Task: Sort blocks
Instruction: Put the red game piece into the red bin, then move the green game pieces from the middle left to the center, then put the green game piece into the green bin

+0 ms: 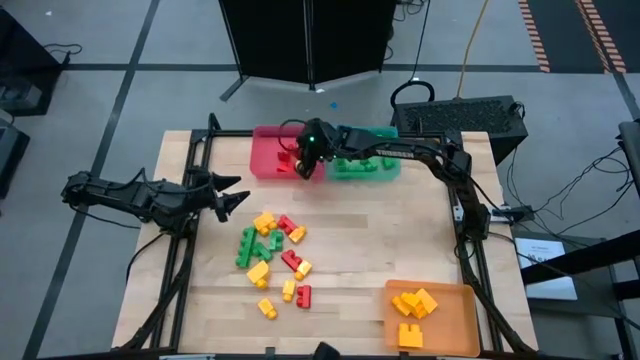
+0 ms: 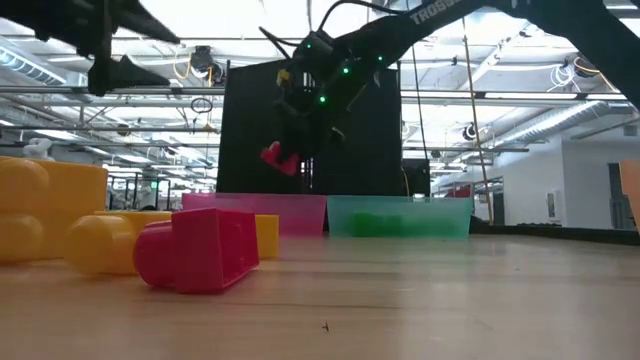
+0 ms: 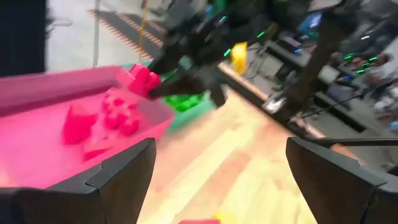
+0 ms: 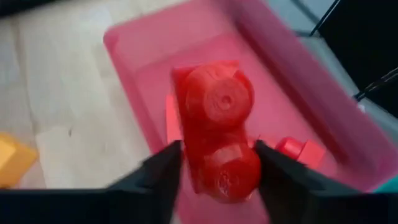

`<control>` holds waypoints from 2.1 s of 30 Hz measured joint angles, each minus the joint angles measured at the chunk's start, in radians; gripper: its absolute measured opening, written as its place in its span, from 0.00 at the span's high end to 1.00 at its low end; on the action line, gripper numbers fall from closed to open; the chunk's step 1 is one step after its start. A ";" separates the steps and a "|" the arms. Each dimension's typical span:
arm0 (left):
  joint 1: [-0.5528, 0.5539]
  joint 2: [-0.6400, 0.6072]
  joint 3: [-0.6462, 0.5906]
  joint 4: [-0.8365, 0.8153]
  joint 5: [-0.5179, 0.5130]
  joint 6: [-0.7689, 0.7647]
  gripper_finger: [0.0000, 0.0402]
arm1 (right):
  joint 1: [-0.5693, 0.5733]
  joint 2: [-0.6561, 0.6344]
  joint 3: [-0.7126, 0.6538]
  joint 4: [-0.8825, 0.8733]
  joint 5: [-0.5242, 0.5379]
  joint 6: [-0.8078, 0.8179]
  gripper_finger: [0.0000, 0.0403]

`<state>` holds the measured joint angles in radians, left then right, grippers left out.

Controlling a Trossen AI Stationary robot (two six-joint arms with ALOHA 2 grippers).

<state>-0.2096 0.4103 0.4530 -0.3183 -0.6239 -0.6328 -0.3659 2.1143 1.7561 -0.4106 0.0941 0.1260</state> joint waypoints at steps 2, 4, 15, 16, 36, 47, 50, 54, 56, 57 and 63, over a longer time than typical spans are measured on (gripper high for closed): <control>0.000 0.000 0.000 -0.051 -0.014 -0.032 0.10 | -0.009 0.000 0.011 0.000 0.005 0.020 0.35; 0.000 0.000 0.000 -0.101 -0.021 -0.066 0.10 | -0.014 0.000 0.031 -0.003 0.014 0.039 0.25; 0.000 0.139 -0.001 -0.543 0.073 -0.484 0.12 | 0.062 -0.002 0.373 -0.256 0.038 0.088 0.33; 0.000 0.166 -0.001 -0.567 0.087 -0.516 0.13 | 0.078 -0.002 0.412 -0.291 0.040 0.070 0.35; -0.166 0.757 -0.001 -0.358 0.528 -0.930 0.58 | 0.267 -0.106 0.590 -0.587 0.044 0.057 0.81; -0.033 1.000 0.001 0.355 0.361 -0.806 0.62 | 0.319 -0.107 0.589 -0.673 0.039 0.076 0.83; 0.051 1.100 0.007 0.632 0.355 -0.700 0.62 | 0.337 -0.108 0.589 -0.703 0.038 0.096 0.83; 0.150 1.218 0.072 0.794 0.522 -0.572 0.62 | 0.371 -0.108 0.589 -0.790 0.072 0.155 0.83; 0.181 1.229 0.112 0.791 0.623 -0.502 0.62 | 0.393 -0.108 0.589 -0.900 0.125 0.189 0.83; 0.192 1.220 0.123 0.781 0.662 -0.466 0.62 | 0.406 -0.109 0.589 -0.974 0.161 0.211 0.83; 0.260 1.031 0.141 0.666 0.756 -0.349 0.62 | 0.480 -0.102 0.546 -1.135 0.228 0.312 0.83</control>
<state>0.0502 1.4416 0.5938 0.3475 0.1318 -0.9815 0.1143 2.0121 2.3023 -1.5458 0.3223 0.4379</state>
